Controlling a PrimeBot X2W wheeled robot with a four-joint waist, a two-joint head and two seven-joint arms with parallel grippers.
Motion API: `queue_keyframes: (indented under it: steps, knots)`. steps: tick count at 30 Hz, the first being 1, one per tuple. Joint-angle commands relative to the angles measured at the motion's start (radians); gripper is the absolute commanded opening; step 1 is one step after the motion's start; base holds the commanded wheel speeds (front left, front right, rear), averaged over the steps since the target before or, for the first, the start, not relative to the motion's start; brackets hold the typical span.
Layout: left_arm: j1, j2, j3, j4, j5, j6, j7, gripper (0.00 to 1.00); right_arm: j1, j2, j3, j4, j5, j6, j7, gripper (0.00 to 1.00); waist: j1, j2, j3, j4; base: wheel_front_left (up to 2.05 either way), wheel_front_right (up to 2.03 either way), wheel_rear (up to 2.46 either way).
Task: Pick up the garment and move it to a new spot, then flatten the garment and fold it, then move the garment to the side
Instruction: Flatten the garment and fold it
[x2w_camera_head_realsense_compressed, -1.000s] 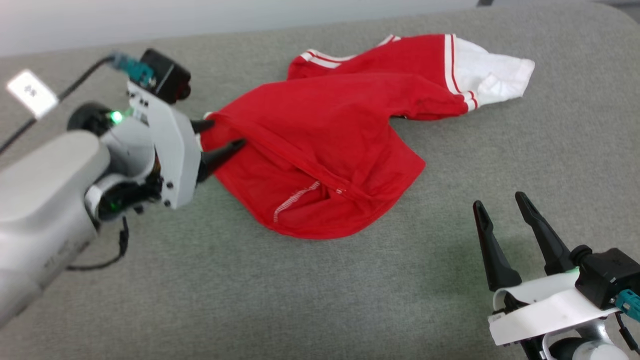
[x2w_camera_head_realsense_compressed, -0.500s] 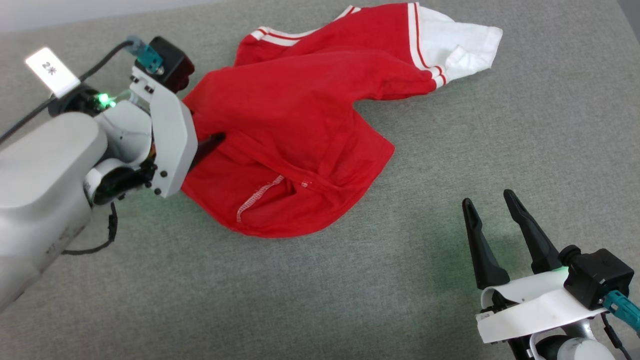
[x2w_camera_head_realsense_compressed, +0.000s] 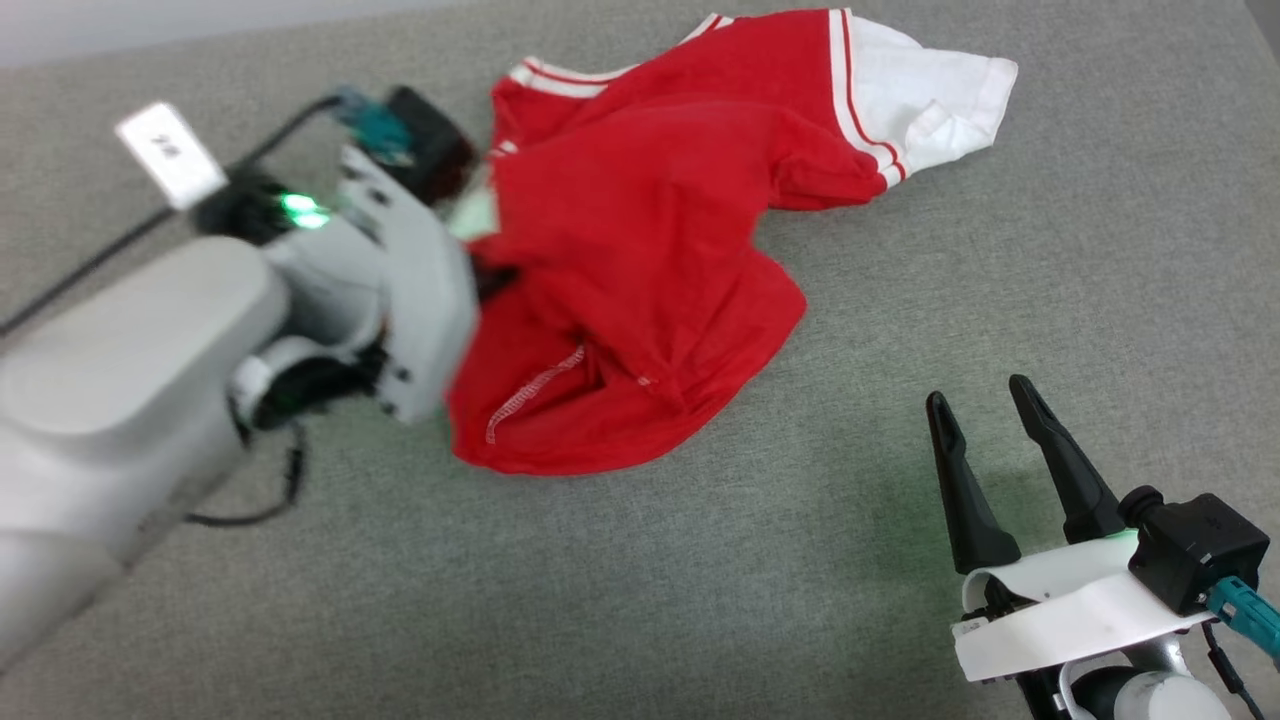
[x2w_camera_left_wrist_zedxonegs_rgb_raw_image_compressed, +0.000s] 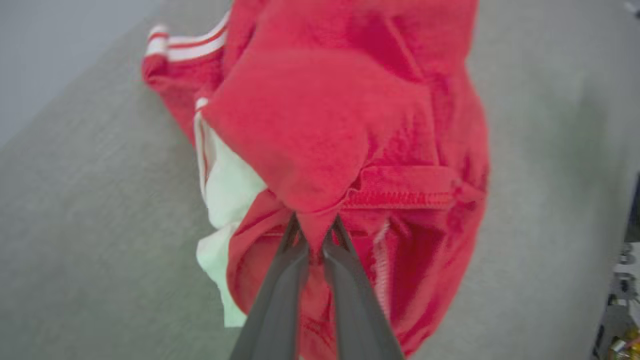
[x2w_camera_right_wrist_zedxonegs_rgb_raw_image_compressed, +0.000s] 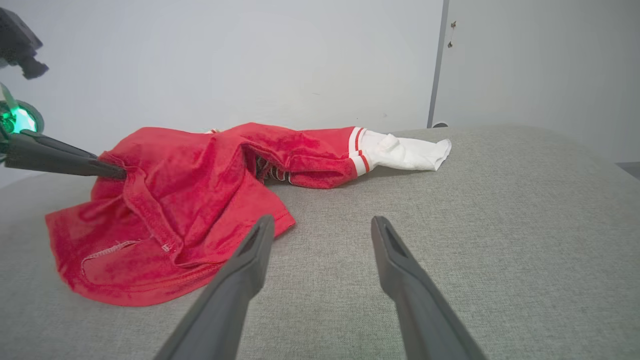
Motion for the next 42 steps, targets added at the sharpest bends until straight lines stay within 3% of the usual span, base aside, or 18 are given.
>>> queue_keyframes:
  steps: [1,3,8,16,17,20,23,34,38,42]
  knots:
    - [0.012,-0.013,0.0,-0.052,-0.032,0.0,0.007,0.0,0.002,0.002,-0.005,0.001,-0.006,-0.001,0.0,1.0,0.0,0.0,-0.004,0.007,0.0,0.0,0.0]
    - [0.017,-0.016,0.001,-0.123,-0.067,0.0,0.028,0.0,0.003,0.003,-0.005,-0.001,-0.005,-0.001,0.001,1.0,0.0,0.0,-0.003,0.011,0.0,0.0,0.0]
    - [0.014,-0.031,0.001,-0.227,-0.003,0.0,0.068,0.0,-0.01,0.004,0.005,-0.004,-0.002,-0.001,0.002,1.0,0.0,0.0,0.009,0.008,0.0,0.0,0.0]
    - [0.078,-0.1,0.0,-0.187,0.015,0.0,0.046,0.0,-0.018,0.005,0.019,0.018,0.015,-0.001,-0.016,1.0,0.0,0.0,0.017,-0.003,0.0,0.0,0.0]
    - [0.087,-0.115,0.0,-0.169,0.015,0.0,0.041,0.04,-0.02,0.005,0.022,0.023,0.02,-0.001,-0.019,1.0,0.0,0.0,0.016,-0.003,0.0,0.0,0.0]
    - [0.098,-0.135,0.002,-0.14,0.035,0.0,0.04,1.0,-0.022,0.005,0.03,0.032,0.026,-0.001,-0.023,1.0,0.0,0.0,0.012,-0.005,0.0,0.0,0.0]
    - [0.085,-0.123,0.001,-0.143,0.004,0.0,0.038,1.0,-0.017,0.005,0.026,0.038,0.025,-0.001,-0.023,1.0,0.0,0.0,0.002,0.004,0.0,0.0,0.0]
    - [-0.002,0.014,0.034,-0.147,-0.129,0.0,0.037,1.0,-0.009,0.005,0.033,0.044,0.028,-0.001,-0.016,1.0,0.0,0.0,-0.022,0.029,0.0,0.0,0.0]
    - [-0.005,0.022,0.033,-0.089,-0.154,0.0,0.044,1.0,-0.02,0.005,0.036,0.039,0.025,-0.001,-0.015,1.0,0.0,0.0,-0.015,0.023,0.0,0.0,0.0]
    - [0.002,-0.011,0.044,0.001,-0.207,0.0,0.036,1.0,-0.021,0.005,0.029,0.035,0.025,-0.001,-0.018,1.0,0.0,0.0,-0.003,0.017,0.0,0.0,0.0]
